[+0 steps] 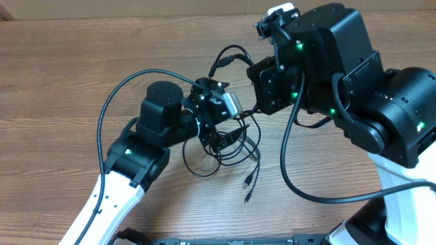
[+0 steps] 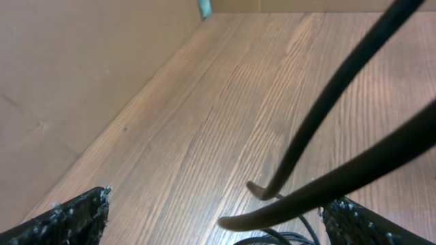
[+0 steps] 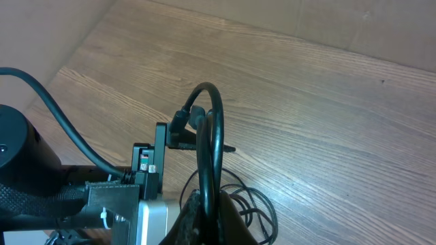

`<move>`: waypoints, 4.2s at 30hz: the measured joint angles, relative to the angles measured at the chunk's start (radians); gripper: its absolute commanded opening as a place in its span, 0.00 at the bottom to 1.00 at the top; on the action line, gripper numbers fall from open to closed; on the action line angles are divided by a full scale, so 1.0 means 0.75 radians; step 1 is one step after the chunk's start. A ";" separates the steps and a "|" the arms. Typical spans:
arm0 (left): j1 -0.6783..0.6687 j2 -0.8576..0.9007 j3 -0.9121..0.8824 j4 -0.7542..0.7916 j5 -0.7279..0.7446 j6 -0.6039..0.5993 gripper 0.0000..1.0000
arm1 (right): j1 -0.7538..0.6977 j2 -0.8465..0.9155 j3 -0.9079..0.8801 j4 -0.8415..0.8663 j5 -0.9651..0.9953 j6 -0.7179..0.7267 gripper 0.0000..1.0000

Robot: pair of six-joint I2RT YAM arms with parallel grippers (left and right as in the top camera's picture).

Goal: Untangle cables

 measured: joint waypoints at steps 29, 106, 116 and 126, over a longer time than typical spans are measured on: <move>0.000 -0.095 0.000 -0.008 0.103 -0.001 0.04 | 0.000 0.000 0.000 -0.022 0.034 0.000 0.04; 0.000 -0.455 0.941 -0.690 -1.405 -0.163 0.04 | -0.209 0.005 -1.967 1.277 -0.845 0.892 0.99; 0.000 -0.455 0.941 -0.741 -1.406 -0.164 0.04 | -0.092 0.005 -1.968 1.258 -0.815 1.203 1.00; 0.000 -0.455 0.941 -0.759 -1.406 -0.168 0.04 | -0.218 -0.049 -1.932 0.933 -0.585 1.075 1.00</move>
